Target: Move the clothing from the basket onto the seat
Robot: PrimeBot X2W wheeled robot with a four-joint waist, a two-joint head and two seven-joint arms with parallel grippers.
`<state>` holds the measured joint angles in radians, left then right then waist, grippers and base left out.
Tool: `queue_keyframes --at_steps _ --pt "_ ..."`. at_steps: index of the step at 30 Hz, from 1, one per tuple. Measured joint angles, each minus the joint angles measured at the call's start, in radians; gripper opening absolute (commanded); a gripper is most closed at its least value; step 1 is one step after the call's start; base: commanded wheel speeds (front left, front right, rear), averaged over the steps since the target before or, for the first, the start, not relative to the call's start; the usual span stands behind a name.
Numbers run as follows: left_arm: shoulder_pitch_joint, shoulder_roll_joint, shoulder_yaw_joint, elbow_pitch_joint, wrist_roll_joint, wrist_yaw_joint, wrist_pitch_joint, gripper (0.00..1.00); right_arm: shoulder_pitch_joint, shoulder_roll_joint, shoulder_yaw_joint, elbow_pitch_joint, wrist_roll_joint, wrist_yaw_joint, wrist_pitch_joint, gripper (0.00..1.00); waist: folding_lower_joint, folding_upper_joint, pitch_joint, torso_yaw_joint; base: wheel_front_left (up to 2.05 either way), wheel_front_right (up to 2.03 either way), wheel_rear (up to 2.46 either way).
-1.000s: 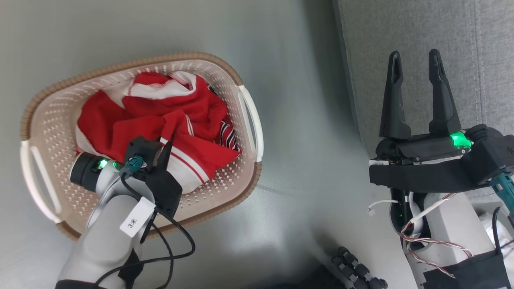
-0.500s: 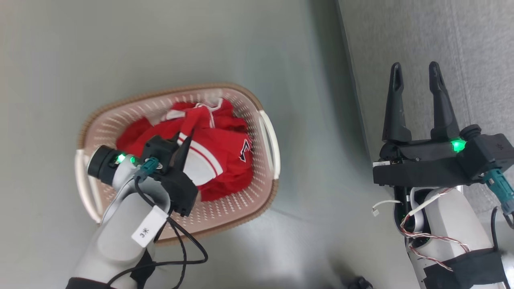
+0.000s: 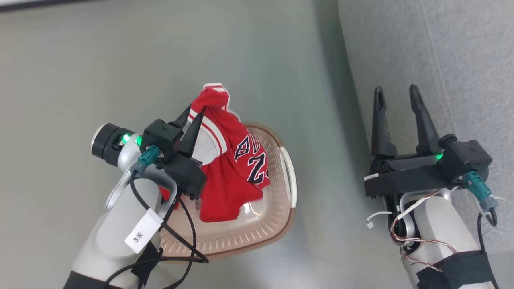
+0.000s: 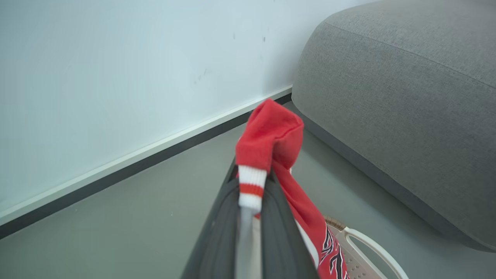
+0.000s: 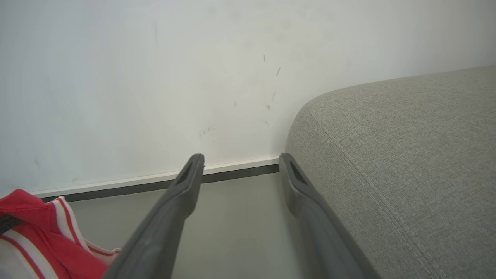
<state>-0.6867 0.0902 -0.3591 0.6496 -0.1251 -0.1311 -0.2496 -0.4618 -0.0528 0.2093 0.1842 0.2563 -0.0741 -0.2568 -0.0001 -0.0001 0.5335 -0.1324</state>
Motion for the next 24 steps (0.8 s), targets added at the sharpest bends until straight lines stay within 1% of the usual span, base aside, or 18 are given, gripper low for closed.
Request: queue_keyframes --at_steps 4,8,10,14,22,23,24 --pt "0.003 0.012 -0.009 -0.046 -0.007 -0.001 0.000 0.00 0.001 0.000 0.012 0.037 0.007 0.009 0.000 1.00 0.0000 0.0000 -0.060 0.015 0.00 0.00 0.00" --pt "0.017 0.026 -0.021 -0.076 -0.026 -0.001 0.000 0.00 0.016 -0.001 0.028 0.087 0.015 0.021 0.000 1.00 -0.0001 -0.0001 -0.152 0.034 0.00 0.00 0.00" --pt "0.017 0.028 -0.021 -0.080 -0.046 -0.001 0.000 0.00 0.028 -0.001 0.038 0.105 0.018 0.022 0.000 1.00 -0.0001 0.0000 -0.182 0.040 0.00 0.00 0.00" --pt "0.019 0.035 -0.025 -0.078 -0.058 -0.001 0.000 0.00 0.031 -0.001 0.086 0.138 0.024 0.042 0.000 1.00 0.0000 -0.0001 -0.243 0.049 0.00 0.00 0.00" --pt "0.049 0.044 -0.052 -0.062 -0.070 -0.001 0.000 0.00 0.072 -0.002 0.127 0.201 0.036 0.068 0.000 1.00 0.0000 0.0000 -0.364 0.058 0.00 0.00 0.00" --pt "0.049 0.044 -0.052 -0.062 -0.070 -0.001 0.000 0.00 0.072 -0.002 0.127 0.201 0.036 0.068 0.000 1.00 0.0000 0.0000 -0.364 0.058 0.00 0.00 0.00" --pt "0.053 0.045 -0.055 -0.060 -0.073 -0.001 0.000 0.00 0.075 -0.002 0.131 0.211 0.036 0.075 0.000 1.00 0.0000 -0.0001 -0.379 0.058 0.00 0.00 0.00"
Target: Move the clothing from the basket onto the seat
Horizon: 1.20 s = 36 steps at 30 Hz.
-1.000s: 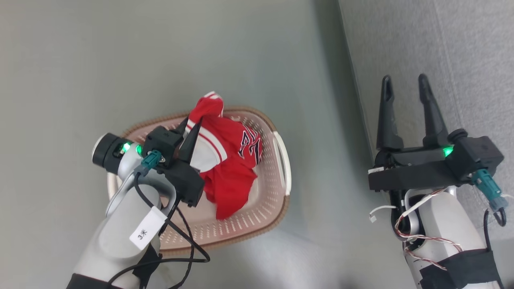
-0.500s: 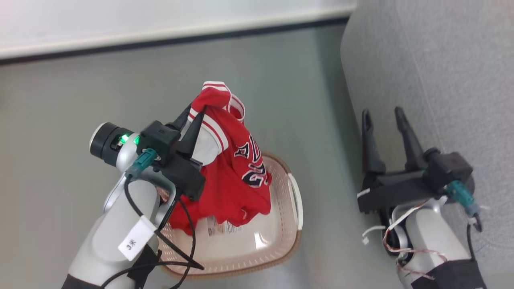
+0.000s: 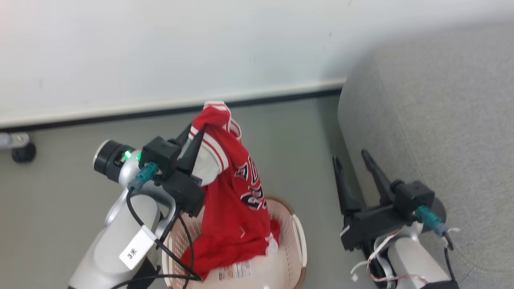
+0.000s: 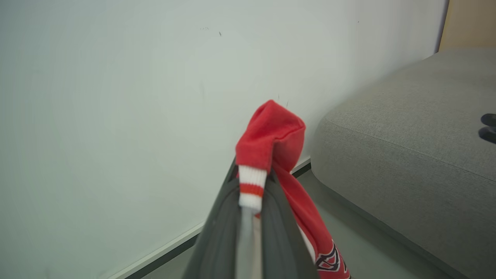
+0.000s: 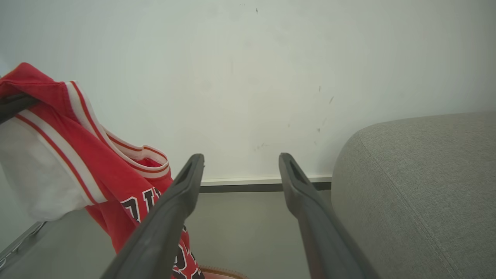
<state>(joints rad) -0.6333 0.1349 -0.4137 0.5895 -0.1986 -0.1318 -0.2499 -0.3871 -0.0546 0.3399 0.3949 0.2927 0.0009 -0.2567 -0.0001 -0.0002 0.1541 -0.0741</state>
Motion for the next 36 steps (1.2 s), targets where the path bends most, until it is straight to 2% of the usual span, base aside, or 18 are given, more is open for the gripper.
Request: queue_keyframes --at_steps 9,15,23,36 --pt "0.026 -0.013 -0.023 0.022 -0.032 0.000 0.000 0.00 0.044 0.000 0.031 0.062 -0.016 0.053 0.000 1.00 0.0000 0.0000 -0.135 0.000 0.00 0.00 0.00" --pt "0.043 -0.022 -0.037 0.010 -0.032 0.000 0.000 0.00 0.057 0.000 0.095 0.073 -0.030 0.079 0.000 1.00 0.0000 0.0000 -0.207 -0.002 0.00 0.00 0.00" --pt "0.042 -0.046 -0.059 -0.029 -0.032 0.000 0.012 0.00 0.033 -0.001 0.229 0.129 -0.025 0.097 0.000 1.00 0.0000 0.0000 -0.254 -0.002 0.00 0.00 0.00" --pt "0.026 -0.074 -0.132 -0.121 -0.045 0.000 0.048 0.00 -0.088 -0.002 0.339 0.300 -0.006 0.111 0.000 1.00 0.0001 0.0002 -0.256 0.036 0.00 0.00 0.00"
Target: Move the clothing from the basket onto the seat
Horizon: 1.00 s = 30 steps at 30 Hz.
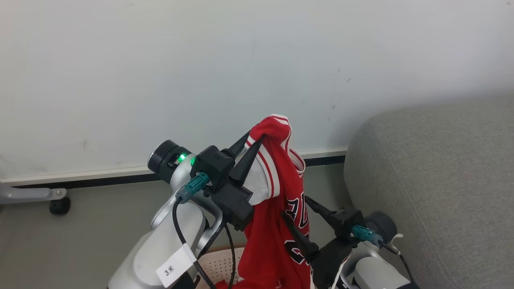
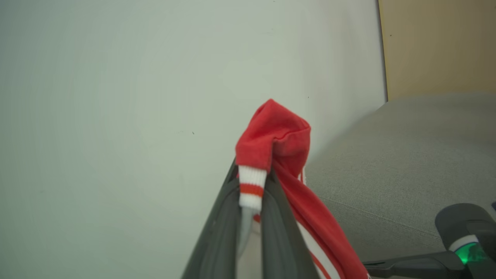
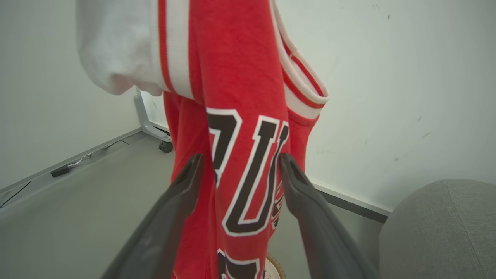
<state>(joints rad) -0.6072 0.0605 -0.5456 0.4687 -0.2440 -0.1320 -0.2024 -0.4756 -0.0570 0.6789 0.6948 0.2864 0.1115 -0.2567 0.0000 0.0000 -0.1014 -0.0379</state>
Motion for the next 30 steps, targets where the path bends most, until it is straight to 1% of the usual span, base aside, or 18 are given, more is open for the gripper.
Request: queue_keyframes --at_steps 4,7,8,9,10,12,16,18,20,21,22,24,25,28,30 --pt "-0.002 -0.002 -0.017 -0.029 -0.010 0.000 0.007 0.00 -0.048 0.000 0.029 0.058 0.021 0.000 0.000 1.00 0.0000 0.0000 0.003 0.014 0.00 0.00 0.00" --pt "-0.005 -0.003 -0.021 -0.050 -0.016 0.000 0.011 0.00 -0.081 -0.001 0.051 0.078 0.043 0.003 0.000 1.00 0.0001 0.0000 0.005 0.025 0.00 0.00 0.00" --pt "-0.005 -0.003 -0.023 -0.055 -0.019 0.000 0.014 0.00 -0.091 0.000 0.054 0.081 0.053 0.003 0.000 0.96 0.0000 0.0000 0.006 0.028 0.00 0.00 0.00" --pt "-0.005 -0.003 -0.022 -0.059 -0.019 0.000 0.016 0.00 -0.100 -0.001 0.065 0.081 0.065 0.003 0.000 0.62 0.0000 0.0000 0.007 0.031 0.00 0.00 0.00" --pt "-0.005 -0.003 -0.022 -0.062 -0.020 0.000 0.016 0.00 -0.109 -0.001 0.073 0.080 0.081 0.003 0.000 0.44 0.0001 0.0001 0.008 0.033 0.00 0.00 0.00" --pt "-0.005 -0.003 -0.019 -0.065 -0.023 0.000 0.017 0.00 -0.117 -0.001 0.085 0.080 0.104 0.003 0.000 0.01 0.0000 0.0000 0.010 0.036 0.00 0.00 0.00" --pt "-0.001 -0.001 -0.004 -0.065 -0.051 0.001 0.025 0.00 -0.128 -0.001 0.101 0.081 0.136 0.003 0.000 0.00 0.0000 0.0000 0.012 0.037 0.00 0.00 0.00" --pt "0.007 0.008 0.013 -0.065 -0.054 0.010 0.028 0.00 -0.131 0.000 0.103 0.080 0.155 0.003 0.000 0.00 0.0000 0.0000 0.014 0.033 0.00 0.00 0.00" --pt "0.022 0.019 0.026 -0.064 -0.064 0.019 0.034 0.16 -0.131 -0.001 0.101 0.081 0.166 0.003 0.000 0.00 0.0000 0.0001 0.016 0.027 0.00 0.00 0.00" --pt "0.031 0.025 0.032 -0.061 -0.069 0.019 0.034 0.20 -0.131 -0.001 0.098 0.081 0.172 0.003 0.000 0.00 0.0001 0.0000 0.017 0.023 0.00 0.00 0.00" --pt "0.042 0.031 0.040 -0.059 -0.072 0.021 0.034 0.28 -0.131 -0.001 0.093 0.081 0.175 0.003 0.000 0.00 0.0000 0.0000 0.018 0.019 0.00 0.00 0.00" --pt "0.057 0.039 0.055 -0.056 -0.074 0.034 0.033 0.55 -0.131 -0.001 0.076 0.081 0.185 0.003 0.000 0.00 0.0000 0.0000 0.019 0.010 0.00 0.00 0.00" --pt "0.064 0.041 0.061 -0.056 -0.078 0.037 0.032 1.00 -0.131 -0.001 0.066 0.081 0.190 0.003 0.000 0.00 0.0000 0.0000 0.020 0.005 0.00 0.00 0.00" --pt "0.093 0.045 0.079 -0.055 -0.083 0.050 0.020 1.00 -0.132 -0.001 0.032 0.081 0.192 0.001 0.000 0.00 0.0000 0.0001 0.022 -0.011 0.00 0.00 0.00" --pt "0.113 0.049 0.087 -0.054 -0.095 0.056 0.014 1.00 -0.135 -0.001 0.010 0.081 0.192 -0.005 0.000 0.00 0.0001 0.0000 0.023 -0.023 0.00 0.00 0.00"
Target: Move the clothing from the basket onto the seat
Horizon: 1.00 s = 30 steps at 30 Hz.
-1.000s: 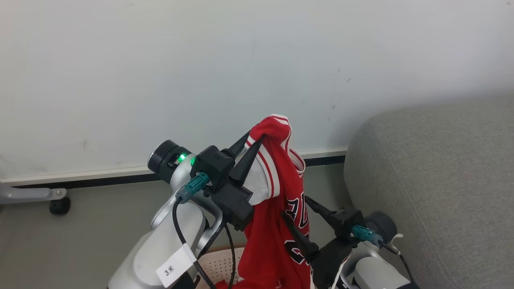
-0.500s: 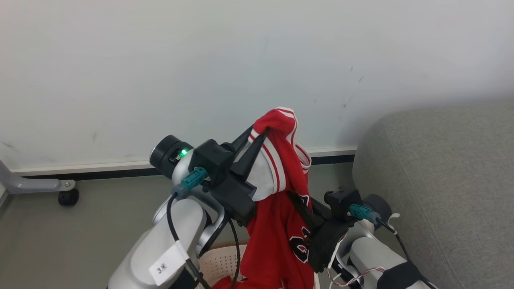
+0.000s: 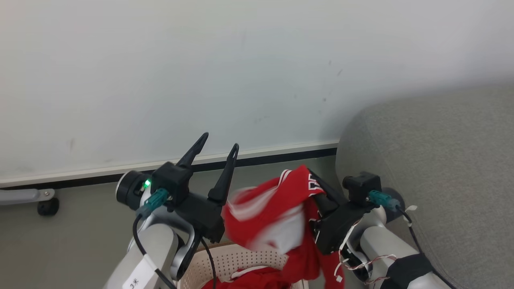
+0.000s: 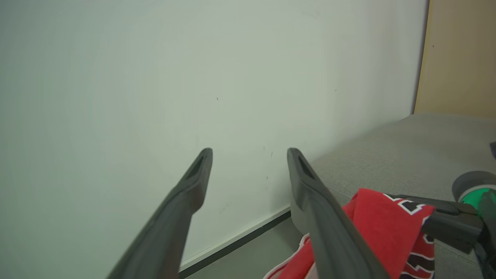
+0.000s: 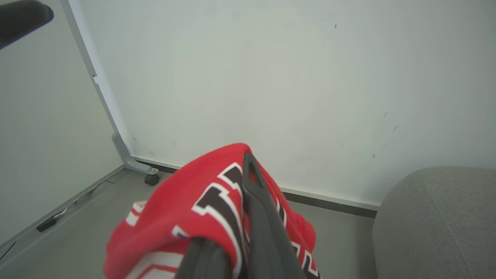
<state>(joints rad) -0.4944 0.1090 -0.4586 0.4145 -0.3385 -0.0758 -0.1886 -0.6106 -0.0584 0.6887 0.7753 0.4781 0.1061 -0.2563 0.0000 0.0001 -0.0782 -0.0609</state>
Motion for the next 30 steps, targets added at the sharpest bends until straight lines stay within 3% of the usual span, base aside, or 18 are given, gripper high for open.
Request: queue_keyframes --at_steps 16,30 --pt "0.201 -0.003 -0.009 0.001 -0.039 0.005 -0.044 1.00 -0.014 -0.120 -0.085 -0.170 -0.039 -0.037 0.000 0.00 0.0000 0.0000 0.001 -0.118 0.00 0.00 0.00" --pt "0.301 -0.026 -0.066 -0.019 -0.040 0.004 -0.055 1.00 0.012 -0.195 -0.096 -0.319 -0.077 -0.037 0.000 0.00 -0.0001 0.0000 0.008 -0.247 0.00 0.00 0.00"
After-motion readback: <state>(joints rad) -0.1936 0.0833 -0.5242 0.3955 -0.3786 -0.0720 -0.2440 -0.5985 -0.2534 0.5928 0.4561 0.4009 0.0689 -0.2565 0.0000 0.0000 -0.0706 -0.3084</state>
